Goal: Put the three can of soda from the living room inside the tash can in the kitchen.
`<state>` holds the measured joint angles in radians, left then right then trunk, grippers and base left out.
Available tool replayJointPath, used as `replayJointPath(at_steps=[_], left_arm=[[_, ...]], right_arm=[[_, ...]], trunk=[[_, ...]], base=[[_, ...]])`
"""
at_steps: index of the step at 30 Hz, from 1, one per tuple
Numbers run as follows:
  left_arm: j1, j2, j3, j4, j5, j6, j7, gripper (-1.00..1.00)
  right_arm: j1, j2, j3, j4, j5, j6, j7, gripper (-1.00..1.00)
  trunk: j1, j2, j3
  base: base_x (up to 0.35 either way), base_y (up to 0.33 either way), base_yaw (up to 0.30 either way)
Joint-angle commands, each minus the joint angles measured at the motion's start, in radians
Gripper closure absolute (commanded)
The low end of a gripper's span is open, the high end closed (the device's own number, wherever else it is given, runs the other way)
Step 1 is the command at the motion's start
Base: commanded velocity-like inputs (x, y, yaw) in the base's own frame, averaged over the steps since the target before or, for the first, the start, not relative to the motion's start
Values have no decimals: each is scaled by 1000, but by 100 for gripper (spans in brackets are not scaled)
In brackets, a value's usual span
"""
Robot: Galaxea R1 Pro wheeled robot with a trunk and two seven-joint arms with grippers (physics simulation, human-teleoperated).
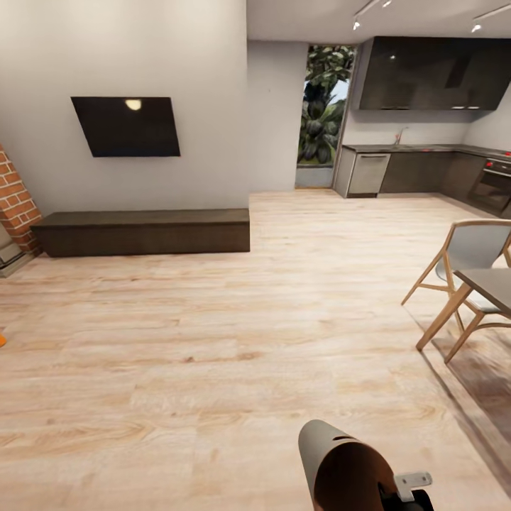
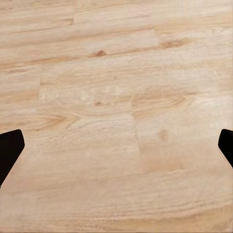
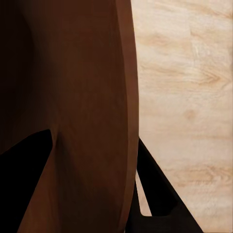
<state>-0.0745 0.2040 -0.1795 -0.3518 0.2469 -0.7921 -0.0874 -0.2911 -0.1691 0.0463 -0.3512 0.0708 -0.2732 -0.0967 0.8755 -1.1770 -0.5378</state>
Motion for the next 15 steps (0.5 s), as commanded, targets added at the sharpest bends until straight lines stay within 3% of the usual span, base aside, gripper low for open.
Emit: replayJointPath(at_steps=[1, 6, 15], left_arm=[[0, 0, 0, -1, 0, 0, 0, -100], [1, 0, 0, -6, 0, -1, 0, -100], [1, 0, 0, -8, 0, -1, 0, -100]], right_arm=[[0, 0, -2, -2, 3, 0, 0, 100], [0, 0, -2, -2, 3, 0, 0, 100], [0, 0, -2, -2, 3, 0, 0, 100]], trunk=[[0, 0, 0], [0, 0, 0], [0, 0, 0]], base=[[310, 0, -2], [294, 0, -1], [165, 56, 0]])
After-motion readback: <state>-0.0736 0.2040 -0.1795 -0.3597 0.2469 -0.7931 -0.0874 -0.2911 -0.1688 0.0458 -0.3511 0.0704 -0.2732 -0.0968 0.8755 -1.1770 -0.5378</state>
